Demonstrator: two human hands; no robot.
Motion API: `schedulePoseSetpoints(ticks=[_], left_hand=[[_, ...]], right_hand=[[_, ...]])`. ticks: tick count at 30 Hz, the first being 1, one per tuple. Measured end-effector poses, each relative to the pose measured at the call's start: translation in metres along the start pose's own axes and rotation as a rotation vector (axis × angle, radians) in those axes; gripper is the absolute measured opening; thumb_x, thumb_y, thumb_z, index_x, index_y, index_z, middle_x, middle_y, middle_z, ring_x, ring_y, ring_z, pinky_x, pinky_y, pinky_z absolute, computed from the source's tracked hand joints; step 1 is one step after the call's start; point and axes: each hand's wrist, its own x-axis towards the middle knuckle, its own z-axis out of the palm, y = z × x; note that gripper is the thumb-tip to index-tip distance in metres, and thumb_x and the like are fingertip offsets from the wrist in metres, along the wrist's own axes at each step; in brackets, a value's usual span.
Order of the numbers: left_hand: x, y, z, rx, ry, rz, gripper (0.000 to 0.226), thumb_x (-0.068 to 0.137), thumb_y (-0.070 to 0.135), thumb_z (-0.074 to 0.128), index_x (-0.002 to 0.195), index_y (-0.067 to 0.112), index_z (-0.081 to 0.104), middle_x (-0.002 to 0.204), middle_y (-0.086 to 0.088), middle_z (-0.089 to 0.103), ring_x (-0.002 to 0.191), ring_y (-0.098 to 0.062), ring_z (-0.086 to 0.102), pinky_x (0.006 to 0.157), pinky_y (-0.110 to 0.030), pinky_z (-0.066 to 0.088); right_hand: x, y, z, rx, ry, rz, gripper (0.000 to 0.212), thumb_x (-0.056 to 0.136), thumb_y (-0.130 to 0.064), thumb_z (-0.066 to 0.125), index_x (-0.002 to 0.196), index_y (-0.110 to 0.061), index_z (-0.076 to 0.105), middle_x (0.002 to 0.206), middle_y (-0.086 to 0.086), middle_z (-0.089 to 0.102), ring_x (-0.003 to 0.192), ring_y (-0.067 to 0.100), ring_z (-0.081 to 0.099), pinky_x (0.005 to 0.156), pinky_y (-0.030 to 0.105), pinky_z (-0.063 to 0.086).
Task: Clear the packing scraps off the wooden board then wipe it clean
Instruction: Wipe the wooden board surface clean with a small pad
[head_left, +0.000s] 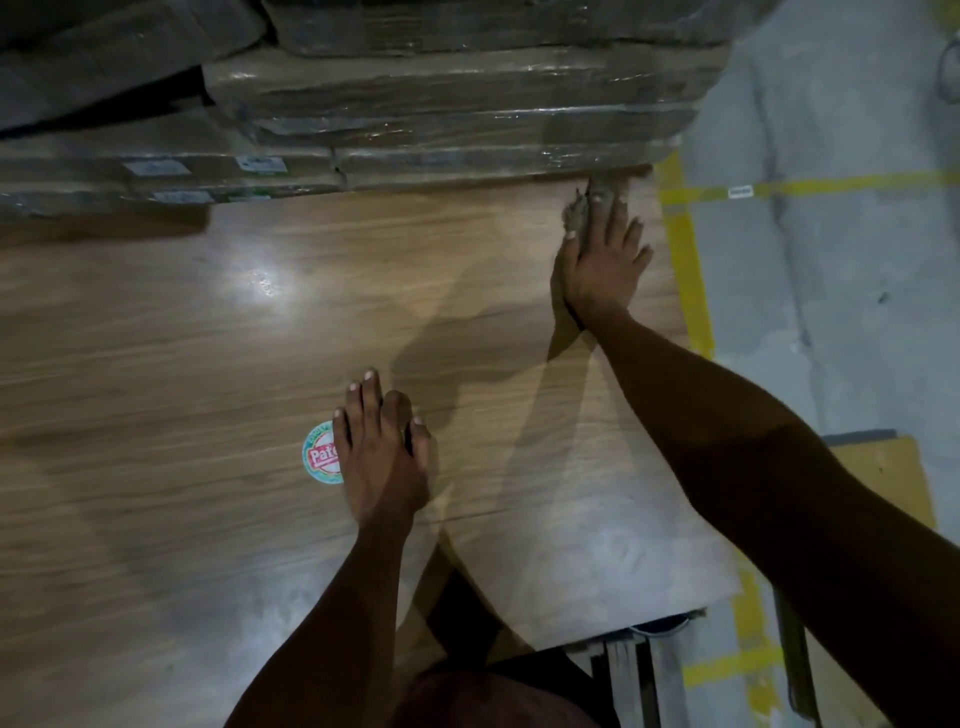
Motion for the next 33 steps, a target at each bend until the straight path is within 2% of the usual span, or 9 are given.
schedulePoseSetpoints(ticks=[7, 14, 16, 20, 22, 25, 26, 30, 33], left_hand=[[-0.001, 0.001, -0.004, -0.026, 0.007, 0.012, 0.039, 0.096, 0.035, 0.044, 0.129, 0.017, 0.053, 0.164, -0.007, 0.026, 0.154, -0.027, 0.016, 0.124, -0.047, 0.015], [0.000, -0.003, 0.002, 0.015, 0.010, 0.013, 0.036, 0.096, 0.031, 0.051, 0.129, 0.015, 0.053, 0.165, -0.009, 0.025, 0.153, -0.028, 0.016, 0.123, -0.049, 0.016], [0.000, -0.004, 0.003, 0.027, 0.002, 0.011, 0.038, 0.096, 0.031, 0.052, 0.129, 0.015, 0.053, 0.165, -0.008, 0.024, 0.153, -0.028, 0.016, 0.123, -0.049, 0.016], [0.001, -0.001, 0.001, 0.012, -0.006, 0.018, 0.038, 0.095, 0.031, 0.052, 0.130, 0.015, 0.053, 0.164, -0.008, 0.025, 0.153, -0.028, 0.016, 0.123, -0.048, 0.016], [0.000, 0.001, 0.000, -0.024, 0.011, 0.015, 0.036, 0.095, 0.030, 0.053, 0.128, 0.016, 0.054, 0.163, -0.007, 0.027, 0.152, -0.028, 0.018, 0.123, -0.048, 0.016], [-0.001, -0.001, 0.002, -0.056, 0.062, 0.035, 0.038, 0.093, 0.029, 0.055, 0.128, 0.015, 0.054, 0.162, -0.008, 0.030, 0.151, -0.029, 0.021, 0.122, -0.047, 0.017], [0.000, -0.003, 0.003, -0.058, 0.076, 0.039, 0.040, 0.093, 0.029, 0.055, 0.130, 0.014, 0.054, 0.162, -0.008, 0.031, 0.151, -0.029, 0.022, 0.122, -0.047, 0.017], [0.000, -0.004, 0.003, -0.061, 0.079, 0.049, 0.042, 0.093, 0.029, 0.055, 0.132, 0.013, 0.054, 0.162, -0.008, 0.031, 0.151, -0.029, 0.022, 0.122, -0.046, 0.016], [-0.002, -0.004, 0.001, -0.052, 0.055, 0.055, 0.040, 0.093, 0.031, 0.052, 0.129, 0.014, 0.054, 0.162, -0.008, 0.030, 0.151, -0.029, 0.022, 0.122, -0.047, 0.017]], right_hand=[[-0.026, 0.032, 0.001, -0.132, -0.051, -0.648, 0.063, 0.102, -0.053, 0.027, 0.161, -0.030, 0.020, 0.170, 0.005, 0.016, 0.155, 0.037, 0.014, 0.116, 0.068, 0.019], [-0.075, 0.009, 0.018, 0.049, 0.132, 0.101, 0.066, 0.101, -0.051, 0.032, 0.161, -0.023, 0.025, 0.167, 0.012, 0.023, 0.151, 0.042, 0.023, 0.119, 0.062, 0.022], [-0.097, 0.002, 0.023, 0.044, 0.091, 0.023, 0.066, 0.102, -0.051, 0.031, 0.162, -0.026, 0.020, 0.169, 0.011, 0.019, 0.153, 0.043, 0.018, 0.118, 0.066, 0.016], [-0.111, 0.032, 0.020, -0.041, 0.015, -0.454, 0.065, 0.102, -0.053, 0.031, 0.162, -0.033, 0.014, 0.170, 0.003, 0.014, 0.155, 0.036, 0.015, 0.114, 0.072, 0.016], [-0.112, 0.049, 0.017, -0.022, 0.051, -0.347, 0.066, 0.101, -0.054, 0.031, 0.161, -0.030, 0.019, 0.169, 0.006, 0.020, 0.153, 0.037, 0.021, 0.116, 0.066, 0.023], [-0.133, 0.045, 0.022, 0.048, 0.110, 0.087, 0.066, 0.102, -0.053, 0.031, 0.161, -0.025, 0.021, 0.168, 0.012, 0.022, 0.151, 0.042, 0.022, 0.118, 0.064, 0.021], [-0.145, 0.041, 0.025, 0.040, 0.093, 0.067, 0.067, 0.102, -0.052, 0.032, 0.162, -0.025, 0.019, 0.168, 0.013, 0.020, 0.152, 0.042, 0.019, 0.118, 0.065, 0.018], [-0.182, 0.067, 0.026, -0.054, -0.043, -0.571, 0.069, 0.101, -0.051, 0.038, 0.162, -0.030, 0.014, 0.171, 0.004, 0.011, 0.156, 0.033, 0.011, 0.121, 0.063, 0.016], [-0.203, 0.089, 0.028, -0.057, 0.018, -0.275, 0.067, 0.100, -0.053, 0.037, 0.161, -0.031, 0.021, 0.168, 0.006, 0.021, 0.153, 0.036, 0.021, 0.119, 0.060, 0.022]])
